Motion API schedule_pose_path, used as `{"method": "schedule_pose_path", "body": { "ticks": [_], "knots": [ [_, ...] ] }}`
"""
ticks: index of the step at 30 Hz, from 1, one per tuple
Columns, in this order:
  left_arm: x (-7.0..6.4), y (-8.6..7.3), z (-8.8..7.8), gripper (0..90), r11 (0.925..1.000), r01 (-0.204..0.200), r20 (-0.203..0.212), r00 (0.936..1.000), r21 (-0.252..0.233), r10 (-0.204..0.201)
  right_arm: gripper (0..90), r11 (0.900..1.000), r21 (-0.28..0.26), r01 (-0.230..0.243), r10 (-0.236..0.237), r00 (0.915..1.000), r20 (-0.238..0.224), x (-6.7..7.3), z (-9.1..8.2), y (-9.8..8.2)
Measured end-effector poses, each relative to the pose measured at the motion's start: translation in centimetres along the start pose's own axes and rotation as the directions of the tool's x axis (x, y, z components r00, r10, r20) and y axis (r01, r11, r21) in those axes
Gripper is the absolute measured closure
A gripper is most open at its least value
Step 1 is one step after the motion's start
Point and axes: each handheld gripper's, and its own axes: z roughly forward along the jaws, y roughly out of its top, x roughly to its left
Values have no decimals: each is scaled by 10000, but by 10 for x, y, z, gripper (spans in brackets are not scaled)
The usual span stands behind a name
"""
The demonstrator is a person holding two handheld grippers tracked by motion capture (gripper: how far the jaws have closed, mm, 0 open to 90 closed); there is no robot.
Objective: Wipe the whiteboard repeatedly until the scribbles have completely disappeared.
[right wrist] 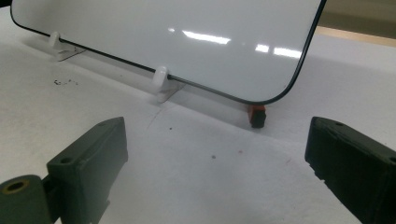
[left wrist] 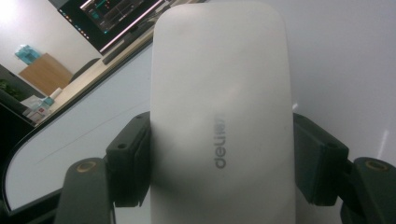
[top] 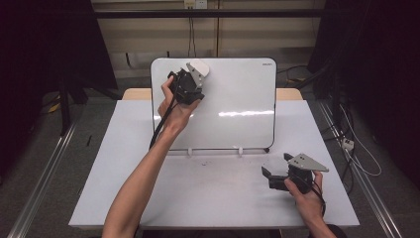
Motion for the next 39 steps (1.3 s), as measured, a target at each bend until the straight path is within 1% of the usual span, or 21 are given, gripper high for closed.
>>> {"method": "schedule_pose_path", "body": {
  "ticks": [2,5,7,8,11,12,13,14,15,16,17,22,24,25,26,29,31,33,35,37,39],
  "knots": [
    [-8,-2,-1,309,9993,-379,147,9992,-49,380,58,10000,-21,36,-36,10000,21,0,0,0],
    [-28,-5,-2,309,9957,-912,395,9950,-154,917,58,10000,9,5,-5,10000,-31,0,0,0],
    [-44,-4,-2,306,9895,-1442,298,9891,-100,1445,58,10000,29,13,-13,10000,-29,1,0,0],
    [-50,-3,-2,305,9876,-1565,371,9869,-127,1569,58,10000,14,60,-60,10000,-26,1,1,1],
    [-71,-5,-6,306,9759,-2163,669,9737,-279,2178,58,10000,-14,69,-69,10000,-55,2,0,1],
    [-78,-8,-7,306,9762,-2134,795,9732,-387,2159,58,10000,-14,69,-69,10000,-55,2,0,1],
    [-83,-11,-8,307,9738,-2250,829,9703,-335,2271,58,10000,-10,52,-52,10000,-52,2,0,1],
    [-87,-14,-10,307,9759,-2150,904,9719,-370,2175,58,10000,-39,69,-69,10000,-45,2,1,1],
    [-90,-17,-12,307,9757,-2162,970,9710,-363,2187,59,10000,-52,24,-24,10000,-52,2,1,1],
    [-92,-19,-14,308,9731,-2270,977,9683,-396,2298,59,10000,-46,8,-8,10000,-71,2,1,1],
    [-92,-21,-15,308,9726,-2281,1082,9667,-457,2318,59,10000,-56,38,-38,10000,-72,2,2,1],
    [-85,-22,-16,309,9822,-1807,1563,9699,-515,1866,59,10000,-52,-11,11,10000,-62,2,1,2],
    [-79,-22,-17,309,9895,-1327,2010,9693,-567,1415,59,10000,-77,32,-32,10000,-65,2,1,2],
    [-75,-23,-17,309,9926,-1066,2232,9678,-573,1168,59,10000,-68,36,-36,10000,-71,2,1,2],
    [-72,-23,-17,309,9946,-864,2360,9668,-575,976,59,10000,-52,17,-17,10000,-72,3,1,2],
    [-66,-26,-19,309,9963,-630,2475,9659,-577,754,59,9999,-70,73,-73,9999,-68,3,1,1],
    [-64,-26,-23,309,9957,-555,2421,9676,-740,720,59,10000,-60,23,-24,10000,-49,3,0,1],
    [-64,-27,-28,309,9962,-385,2545,9654,-786,574,58,10000,-38,42,-42,10000,-22,2,-1,1],
    [-64,-27,-32,309,9960,-396,2463,9674,-803,584,58,10000,-61,44,-44,10000,-37,3,-1,1],
    [-61,-28,-35,309,9963,-233,2505,9671,-832,436,58,9999,-90,94,-94,9999,-65,3,0,1],
    [-58,-30,-38,309,9960,59,2527,9674,-893,169,58,9999,-90,81,-82,9999,-78,3,-1,1]
  ]
}}
